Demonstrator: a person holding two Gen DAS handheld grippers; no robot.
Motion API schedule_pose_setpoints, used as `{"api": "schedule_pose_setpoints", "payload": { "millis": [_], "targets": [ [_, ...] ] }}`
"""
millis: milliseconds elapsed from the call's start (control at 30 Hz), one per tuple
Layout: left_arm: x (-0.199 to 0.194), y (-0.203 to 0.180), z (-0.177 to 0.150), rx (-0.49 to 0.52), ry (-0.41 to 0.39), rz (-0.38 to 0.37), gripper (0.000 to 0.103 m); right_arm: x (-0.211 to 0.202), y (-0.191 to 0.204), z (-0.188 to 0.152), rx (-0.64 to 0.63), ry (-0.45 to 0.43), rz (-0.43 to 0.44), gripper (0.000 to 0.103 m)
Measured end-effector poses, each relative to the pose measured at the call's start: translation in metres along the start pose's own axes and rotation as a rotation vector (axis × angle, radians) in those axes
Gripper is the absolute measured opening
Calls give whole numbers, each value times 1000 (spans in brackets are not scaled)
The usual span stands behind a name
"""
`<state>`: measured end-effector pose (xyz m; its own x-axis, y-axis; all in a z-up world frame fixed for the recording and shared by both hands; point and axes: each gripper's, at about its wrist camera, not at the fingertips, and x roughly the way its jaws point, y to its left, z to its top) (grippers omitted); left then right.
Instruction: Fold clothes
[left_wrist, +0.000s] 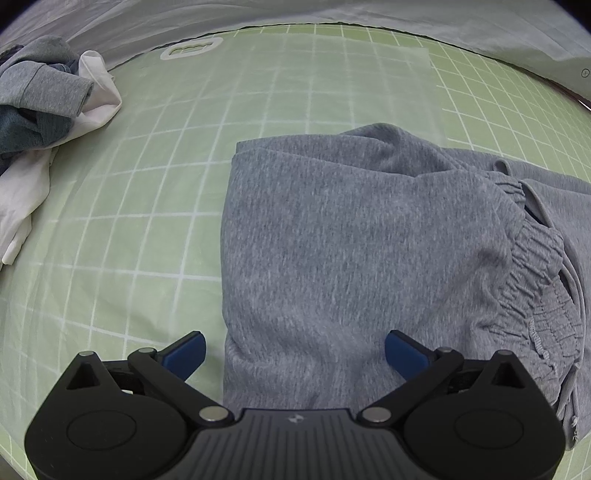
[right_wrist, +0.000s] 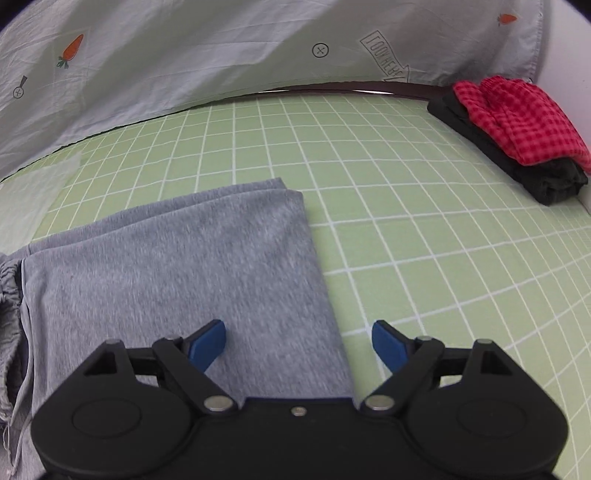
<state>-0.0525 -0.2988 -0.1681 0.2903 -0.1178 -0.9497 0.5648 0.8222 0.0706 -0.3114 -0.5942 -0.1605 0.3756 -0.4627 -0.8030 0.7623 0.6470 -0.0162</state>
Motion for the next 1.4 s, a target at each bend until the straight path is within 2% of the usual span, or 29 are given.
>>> {"api": "schedule_pose_setpoints", "payload": {
  "millis": [100,167,200,300,333,367,533,667,833,1167,1400],
  "targets": [
    [-1,-3,-3,3,-4,1,102,-1,-1,-1,6,0,12,77],
    [-5,-5,-8,5,-9,4,102,-1,2,0,13,-2,42,58],
    [-6,-5,-10,7,-12,5,102,-1,5,1,13,-3,51,56],
    [-9,-6,-15,14,-19,7,102,-5,12,3,-29,-9,65,33],
    [-11,-6,-15,15,-21,6,102,-7,15,4,-40,-12,62,17],
    [-12,-5,-16,16,-23,5,102,-9,18,5,-50,-16,59,12],
    [-17,1,-18,21,-44,6,102,-19,34,10,-101,-31,42,10],
    [-24,9,-21,24,-66,4,102,-39,44,17,-83,-71,62,9],
    [-32,23,-25,34,-95,-6,102,-64,74,21,-86,-116,99,9],
    [-44,58,-27,96,-140,-75,102,-99,179,-1,-132,-187,122,9],
    [-58,84,-25,108,-209,-109,102,-116,260,-13,-160,-217,227,9]
  ]
}}
